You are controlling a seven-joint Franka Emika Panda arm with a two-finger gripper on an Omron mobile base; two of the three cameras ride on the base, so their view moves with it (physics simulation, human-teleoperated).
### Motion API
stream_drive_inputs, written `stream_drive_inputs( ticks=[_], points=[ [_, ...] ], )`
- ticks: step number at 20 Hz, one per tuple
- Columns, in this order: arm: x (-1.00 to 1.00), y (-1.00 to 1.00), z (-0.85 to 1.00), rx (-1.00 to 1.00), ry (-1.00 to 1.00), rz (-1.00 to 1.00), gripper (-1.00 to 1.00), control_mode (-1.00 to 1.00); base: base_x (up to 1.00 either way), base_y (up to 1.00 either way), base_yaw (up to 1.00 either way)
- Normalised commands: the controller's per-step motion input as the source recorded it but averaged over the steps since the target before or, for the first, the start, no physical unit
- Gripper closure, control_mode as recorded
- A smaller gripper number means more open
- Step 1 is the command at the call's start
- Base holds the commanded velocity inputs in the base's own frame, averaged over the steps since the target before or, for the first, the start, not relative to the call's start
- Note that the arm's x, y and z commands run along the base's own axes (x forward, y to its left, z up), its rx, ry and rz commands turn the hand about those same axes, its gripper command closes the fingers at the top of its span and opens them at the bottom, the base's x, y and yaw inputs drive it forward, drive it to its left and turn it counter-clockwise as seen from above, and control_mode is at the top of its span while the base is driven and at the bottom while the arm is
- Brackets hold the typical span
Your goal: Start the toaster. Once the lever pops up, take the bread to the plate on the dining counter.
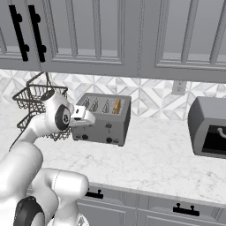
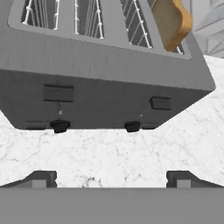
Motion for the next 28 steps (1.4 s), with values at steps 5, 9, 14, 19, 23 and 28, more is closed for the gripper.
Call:
stream_drive_inputs(
  ticks=[5,9,14,19,23,28],
  points=[
    [-0.09,-0.22,0.44,0.17,-0.13,0.00,-1.00,-1.00,0.00,0.00,0.00],
    [-0.01,-0.38,0.36,0.13,-0.09,0.00,-1.00,-1.00,0.00,0.00,0.00],
    [-0.04,-0.36,0.44,0.15,-0.07,0.00,-1.00,-1.00,0.00,0.00,0.00],
    [-0.04,-0.39,0.26,0.18,-0.09,0.00,-1.00,-1.00,0.00,0.00,0.00],
    [0.03,-0.18,0.22,0.07,-0.06,0.00,-1.00,-1.00,0.00,0.00,0.00],
    [0.32,-0.17,0.01,0.00,0.00,0.00,-1.00,-1.00,0.00,0.00,0.00]
  ],
)
